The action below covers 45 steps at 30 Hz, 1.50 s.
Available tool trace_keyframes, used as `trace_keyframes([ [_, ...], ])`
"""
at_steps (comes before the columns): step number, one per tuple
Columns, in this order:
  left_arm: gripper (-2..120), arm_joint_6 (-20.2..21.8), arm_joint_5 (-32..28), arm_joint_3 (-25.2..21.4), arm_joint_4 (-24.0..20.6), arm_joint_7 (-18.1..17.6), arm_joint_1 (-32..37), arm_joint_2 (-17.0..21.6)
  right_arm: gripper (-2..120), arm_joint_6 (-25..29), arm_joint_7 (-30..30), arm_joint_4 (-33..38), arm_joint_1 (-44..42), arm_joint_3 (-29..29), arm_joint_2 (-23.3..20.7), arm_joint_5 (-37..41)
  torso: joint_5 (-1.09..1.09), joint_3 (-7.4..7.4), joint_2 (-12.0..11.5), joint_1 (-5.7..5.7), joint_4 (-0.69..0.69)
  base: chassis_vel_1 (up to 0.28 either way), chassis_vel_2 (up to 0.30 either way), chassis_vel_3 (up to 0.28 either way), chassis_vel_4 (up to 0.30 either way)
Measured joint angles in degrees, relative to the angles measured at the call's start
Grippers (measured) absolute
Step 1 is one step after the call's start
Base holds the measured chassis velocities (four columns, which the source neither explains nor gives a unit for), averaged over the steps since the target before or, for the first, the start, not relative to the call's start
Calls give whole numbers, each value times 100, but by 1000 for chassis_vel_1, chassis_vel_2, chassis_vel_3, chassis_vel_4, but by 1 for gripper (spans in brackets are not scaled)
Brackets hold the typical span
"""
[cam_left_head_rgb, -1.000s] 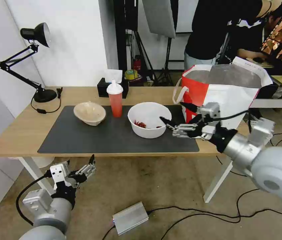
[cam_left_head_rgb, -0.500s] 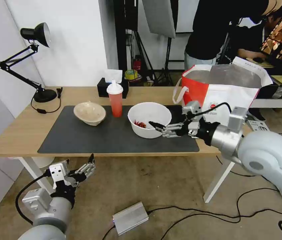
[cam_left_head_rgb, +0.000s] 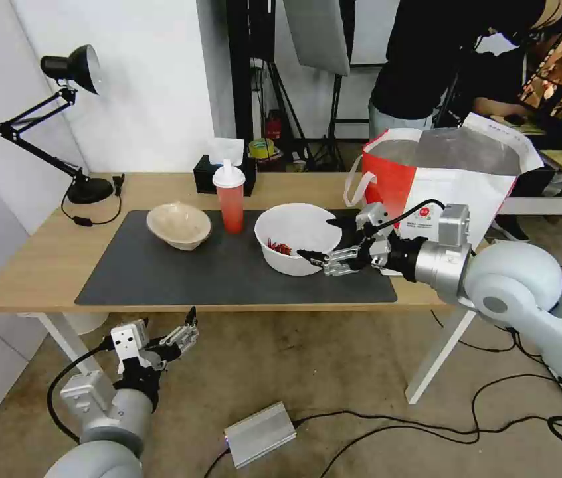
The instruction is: Pick up the trash from the table and place it into the takeout bag.
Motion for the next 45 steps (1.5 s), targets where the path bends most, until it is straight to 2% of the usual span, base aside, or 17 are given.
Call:
trace_keyframes([
  [13,100,8,28,3,-25,49,11,-70,100,-45,-436,-707,729,-729,325,-440,0,0,1,0,0,0,0,0,0],
  [26,100,9,125,37,-26,62,44,-127,100,57,-879,-1226,1283,-1197,508,-931,0,0,0,0,0,0,0,0,0],
  [33,100,10,179,37,-15,65,61,-158,100,47,-931,-1459,1599,-1499,572,-952,0,0,0,-1,0,0,0,0,0],
  [41,100,16,270,36,-77,79,119,-261,100,27,-1045,-1804,2237,-2138,628,-942,0,0,1,0,0,0,0,0,0],
  [45,100,16,290,24,-82,80,154,-267,100,17,-1090,-1876,2354,-2239,688,-937,0,0,0,-1,0,0,0,0,0],
])
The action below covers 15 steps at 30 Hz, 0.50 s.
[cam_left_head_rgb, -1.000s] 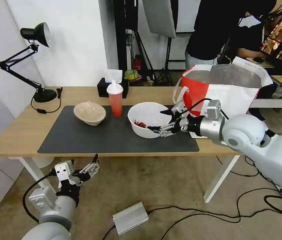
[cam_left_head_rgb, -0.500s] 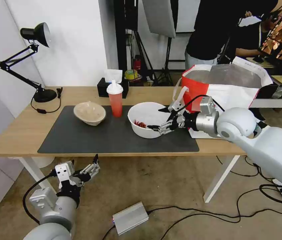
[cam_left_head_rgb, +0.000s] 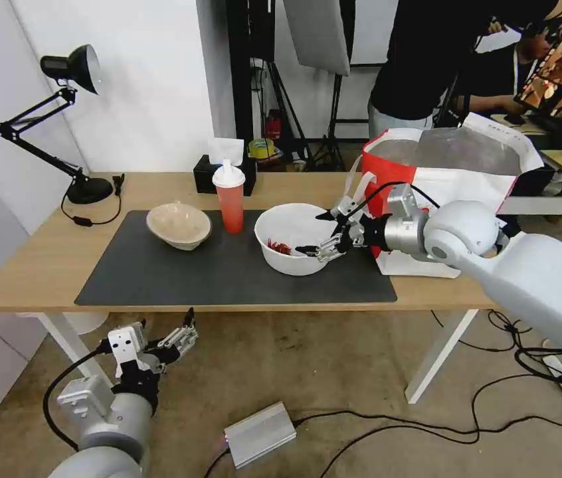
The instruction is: Pick up the trash from the table and place it into the takeout bag.
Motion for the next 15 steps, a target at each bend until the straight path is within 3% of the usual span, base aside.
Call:
trace_keyframes([
  [15,100,1,195,91,-8,24,100,-165,100,-1,-229,-171,-2,-125,192,-266,0,0,0,0,0,0,0,0,0],
])
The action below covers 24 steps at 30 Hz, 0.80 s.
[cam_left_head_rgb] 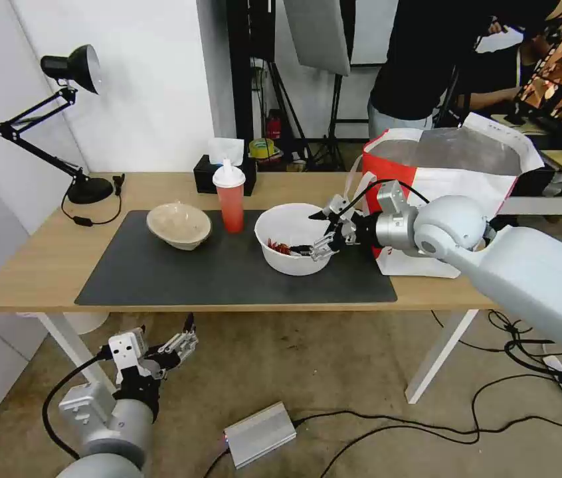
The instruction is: Pick up the trash from the table and place it into the takeout bag.
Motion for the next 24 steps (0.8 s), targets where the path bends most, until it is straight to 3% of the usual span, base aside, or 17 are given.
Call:
trace_keyframes([
  [24,100,1,64,37,8,-4,29,-121,100,166,-376,-159,-213,-103,106,-450,0,0,0,0,0,0,0,0,0],
])
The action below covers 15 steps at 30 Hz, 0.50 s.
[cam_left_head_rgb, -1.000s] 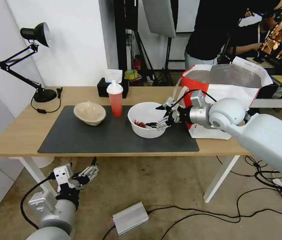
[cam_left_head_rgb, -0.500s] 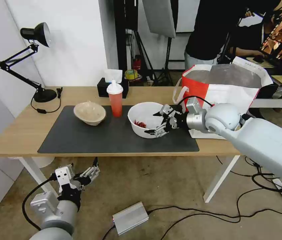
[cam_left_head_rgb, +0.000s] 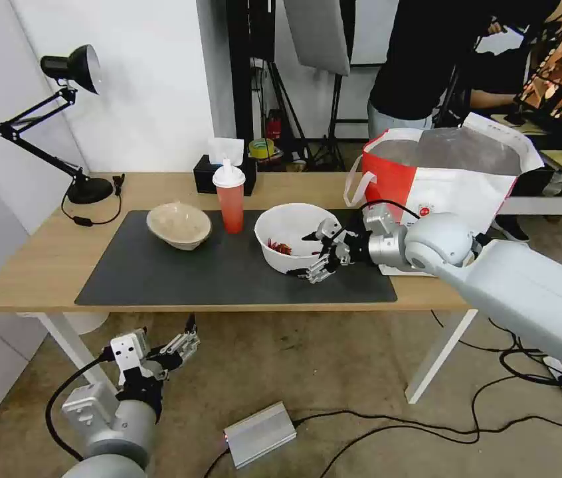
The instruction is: Pick up the trash from the table and place it into the takeout bag.
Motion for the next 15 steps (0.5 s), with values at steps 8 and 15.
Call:
trace_keyframes([
  [8,100,-3,29,42,-3,0,25,-29,100,10,-108,-235,88,-114,93,-109,0,0,0,0,0,0,0,0,0],
  [15,100,-7,50,62,-3,0,39,-51,100,15,-217,-474,260,-233,189,-173,0,0,0,0,0,0,0,0,0],
])
